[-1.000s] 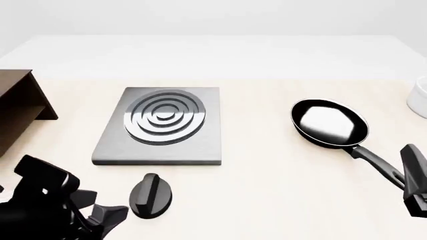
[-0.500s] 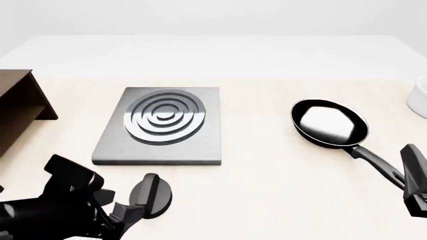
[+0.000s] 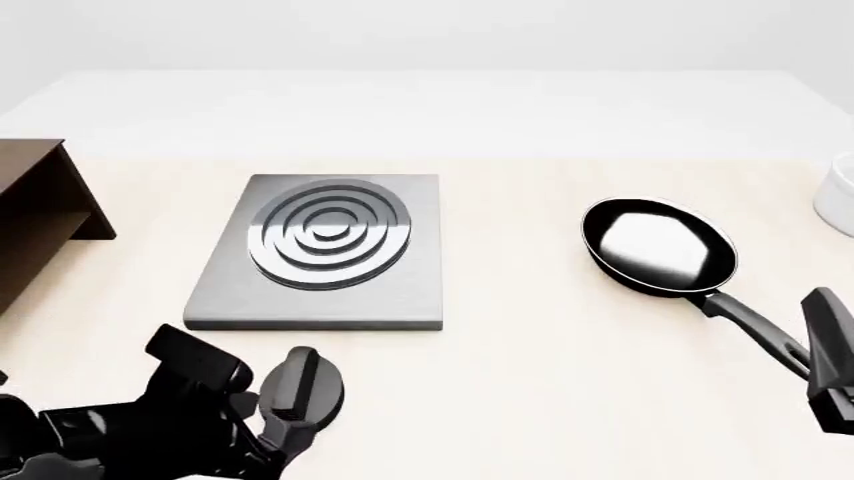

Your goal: Turn on the stove and put the frying pan on it.

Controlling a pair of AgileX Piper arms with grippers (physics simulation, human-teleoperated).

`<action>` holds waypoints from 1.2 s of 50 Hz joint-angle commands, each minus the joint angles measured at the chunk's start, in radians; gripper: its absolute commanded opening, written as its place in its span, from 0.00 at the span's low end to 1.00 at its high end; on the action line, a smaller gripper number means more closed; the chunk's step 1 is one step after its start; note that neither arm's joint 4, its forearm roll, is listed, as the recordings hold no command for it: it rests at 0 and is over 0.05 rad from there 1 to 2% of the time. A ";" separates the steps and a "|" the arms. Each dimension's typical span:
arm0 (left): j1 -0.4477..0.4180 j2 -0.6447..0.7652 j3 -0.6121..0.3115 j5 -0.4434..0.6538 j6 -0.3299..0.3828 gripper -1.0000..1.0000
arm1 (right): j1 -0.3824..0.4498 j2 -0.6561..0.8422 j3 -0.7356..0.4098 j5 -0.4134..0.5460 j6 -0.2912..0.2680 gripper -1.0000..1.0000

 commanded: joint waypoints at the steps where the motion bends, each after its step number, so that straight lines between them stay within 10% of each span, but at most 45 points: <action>1: -0.001 0.100 0.018 -0.098 0.006 1.00 | -0.001 0.000 0.000 -0.001 0.002 1.00; 60: -0.097 0.222 -0.040 -0.151 -0.013 1.00 | -0.004 0.000 0.000 -0.006 0.012 1.00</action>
